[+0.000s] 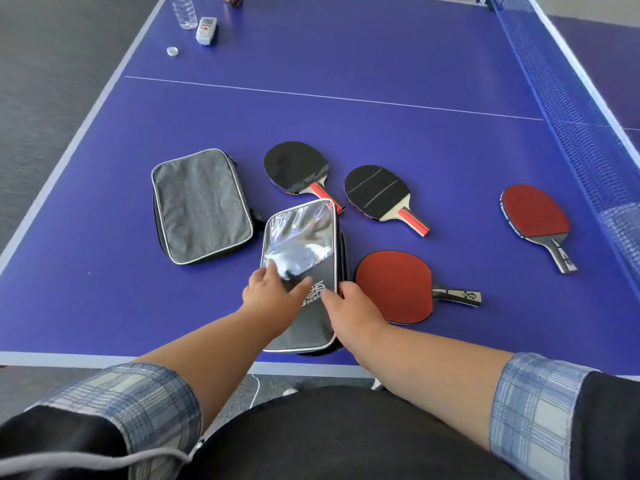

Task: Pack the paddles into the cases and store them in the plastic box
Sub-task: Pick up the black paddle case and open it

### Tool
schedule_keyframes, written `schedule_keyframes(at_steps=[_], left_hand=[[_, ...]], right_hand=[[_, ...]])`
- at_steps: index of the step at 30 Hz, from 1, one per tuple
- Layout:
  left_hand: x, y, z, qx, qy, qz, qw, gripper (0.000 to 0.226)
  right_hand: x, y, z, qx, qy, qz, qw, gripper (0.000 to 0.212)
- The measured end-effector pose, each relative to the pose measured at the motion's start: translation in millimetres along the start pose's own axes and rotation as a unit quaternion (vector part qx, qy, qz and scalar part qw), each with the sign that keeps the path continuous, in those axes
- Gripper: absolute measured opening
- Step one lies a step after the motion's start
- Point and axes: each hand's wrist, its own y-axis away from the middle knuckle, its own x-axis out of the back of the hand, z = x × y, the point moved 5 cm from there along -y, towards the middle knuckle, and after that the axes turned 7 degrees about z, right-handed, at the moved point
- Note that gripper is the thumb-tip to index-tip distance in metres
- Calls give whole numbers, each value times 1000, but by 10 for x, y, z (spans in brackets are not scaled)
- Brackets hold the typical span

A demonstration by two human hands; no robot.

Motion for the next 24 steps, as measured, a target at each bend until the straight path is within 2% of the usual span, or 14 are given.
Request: schedule_keyframes(at_steps=[3, 4, 5, 6, 7, 9, 12, 15, 17, 19, 20, 22, 24], left_hand=[[162, 163, 300, -68, 132, -42, 988, 87], [249, 215, 342, -77, 168, -55, 981, 77], [356, 252, 349, -84, 192, -51, 977, 57], [477, 279, 325, -86, 194, -30, 977, 37], [612, 297, 285, -87, 190, -4, 978, 30], [845, 293, 101, -67, 162, 47, 983, 50], [1103, 254, -247, -62, 40, 160, 984, 69], [1076, 209, -506, -92, -145, 216, 961, 73], [840, 110, -654, -131, -236, 152, 951, 72], [506, 28, -775, -171, -292, 27, 941, 68], [353, -1, -824, -185, -307, -25, 933, 67], [121, -40, -885, -196, -338, -88, 916, 72], [-15, -56, -893, -217, -411, -109, 879, 71]], right_hand=[[-76, 198, -256, 68, -102, -60, 991, 32], [-108, 253, -329, 86, -117, -80, 986, 34], [-157, 284, -384, 101, -120, -97, 983, 36], [-219, 315, -441, 119, -115, -114, 980, 35], [-302, 341, -497, 137, -110, -138, 975, 34], [-497, 411, -644, 190, -66, -195, 960, 36], [-834, 383, -733, 287, 120, -224, 924, 56], [-1112, 250, -600, 236, 312, -242, 888, 73], [-1211, 192, -511, 226, 390, -255, 855, 71], [-1255, 167, -457, 264, 444, -257, 817, 64], [-1257, 152, -428, 275, 451, -256, 810, 61], [-1236, 87, -350, 260, 427, -248, 830, 57], [-1204, 29, -280, 245, 386, -248, 854, 52]])
